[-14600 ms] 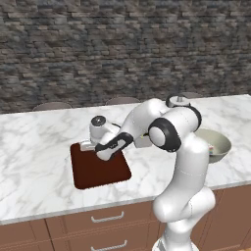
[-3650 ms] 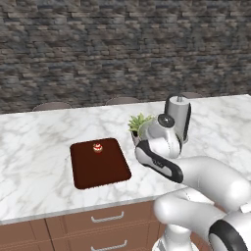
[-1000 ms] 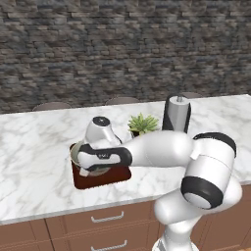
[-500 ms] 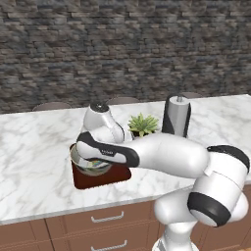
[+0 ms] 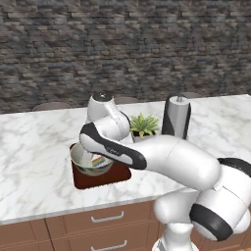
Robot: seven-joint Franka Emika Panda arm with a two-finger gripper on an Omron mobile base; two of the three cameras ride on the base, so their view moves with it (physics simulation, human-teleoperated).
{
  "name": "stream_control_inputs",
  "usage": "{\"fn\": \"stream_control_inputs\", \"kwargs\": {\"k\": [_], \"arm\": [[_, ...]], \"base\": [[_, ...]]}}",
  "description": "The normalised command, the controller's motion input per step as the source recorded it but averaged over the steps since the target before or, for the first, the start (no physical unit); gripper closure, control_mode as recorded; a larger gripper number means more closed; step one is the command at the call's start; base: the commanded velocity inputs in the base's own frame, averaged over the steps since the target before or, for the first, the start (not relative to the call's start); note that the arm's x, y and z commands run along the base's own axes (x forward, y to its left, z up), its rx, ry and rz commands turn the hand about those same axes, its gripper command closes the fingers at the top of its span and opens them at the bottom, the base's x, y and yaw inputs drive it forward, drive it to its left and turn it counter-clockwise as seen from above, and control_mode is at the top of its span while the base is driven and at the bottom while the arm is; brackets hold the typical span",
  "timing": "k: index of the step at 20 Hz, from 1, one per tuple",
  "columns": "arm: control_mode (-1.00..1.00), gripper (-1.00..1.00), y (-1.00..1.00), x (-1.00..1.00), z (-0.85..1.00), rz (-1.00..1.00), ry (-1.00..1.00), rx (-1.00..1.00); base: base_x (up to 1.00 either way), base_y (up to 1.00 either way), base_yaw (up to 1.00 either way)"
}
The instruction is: Place the bowl with cake and the cupcake onto the tray.
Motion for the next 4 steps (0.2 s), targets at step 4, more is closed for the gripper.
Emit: {"fn": "stream_control_inputs", "kwargs": {"k": [4], "arm": [[-1.00, -1.00, -0.71, -0.01, 0.00, -0.19, 0.00, -0.02]], "base": [[0.00, 0.00, 0.00]]}}
